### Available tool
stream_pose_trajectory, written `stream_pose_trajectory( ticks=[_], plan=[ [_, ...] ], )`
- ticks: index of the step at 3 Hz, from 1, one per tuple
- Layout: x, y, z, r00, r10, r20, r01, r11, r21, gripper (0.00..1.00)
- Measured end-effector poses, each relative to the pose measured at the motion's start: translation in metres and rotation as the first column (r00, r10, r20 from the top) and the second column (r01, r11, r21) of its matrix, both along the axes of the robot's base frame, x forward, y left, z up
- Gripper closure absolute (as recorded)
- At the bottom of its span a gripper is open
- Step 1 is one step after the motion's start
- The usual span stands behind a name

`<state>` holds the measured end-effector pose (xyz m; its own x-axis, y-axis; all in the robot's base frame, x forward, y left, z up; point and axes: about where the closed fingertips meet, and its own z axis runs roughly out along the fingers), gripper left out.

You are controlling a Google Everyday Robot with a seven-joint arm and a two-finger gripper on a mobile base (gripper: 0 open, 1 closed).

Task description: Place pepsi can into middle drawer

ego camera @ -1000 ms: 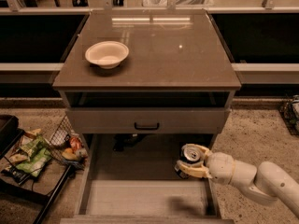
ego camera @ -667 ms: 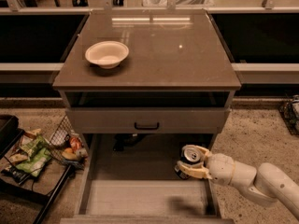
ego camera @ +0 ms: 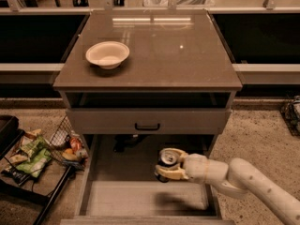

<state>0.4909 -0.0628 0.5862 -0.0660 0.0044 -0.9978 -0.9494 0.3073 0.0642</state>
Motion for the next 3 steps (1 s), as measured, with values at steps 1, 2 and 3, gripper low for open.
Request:
stream_pose_trajectory(
  ticks=[1, 2, 3],
  plan=[
    [0.006, 0.061, -0.033, 0.9954, 0.094, -0.021, -0.094, 0.996, 0.000, 1.00],
    [0.009, 0.106, -0.065, 0.9871, 0.158, -0.024, -0.159, 0.987, -0.011, 1.00],
    [0.008, 0.135, -0.093, 0.9801, 0.199, 0.006, -0.198, 0.980, -0.034, 1.00]
  ],
)
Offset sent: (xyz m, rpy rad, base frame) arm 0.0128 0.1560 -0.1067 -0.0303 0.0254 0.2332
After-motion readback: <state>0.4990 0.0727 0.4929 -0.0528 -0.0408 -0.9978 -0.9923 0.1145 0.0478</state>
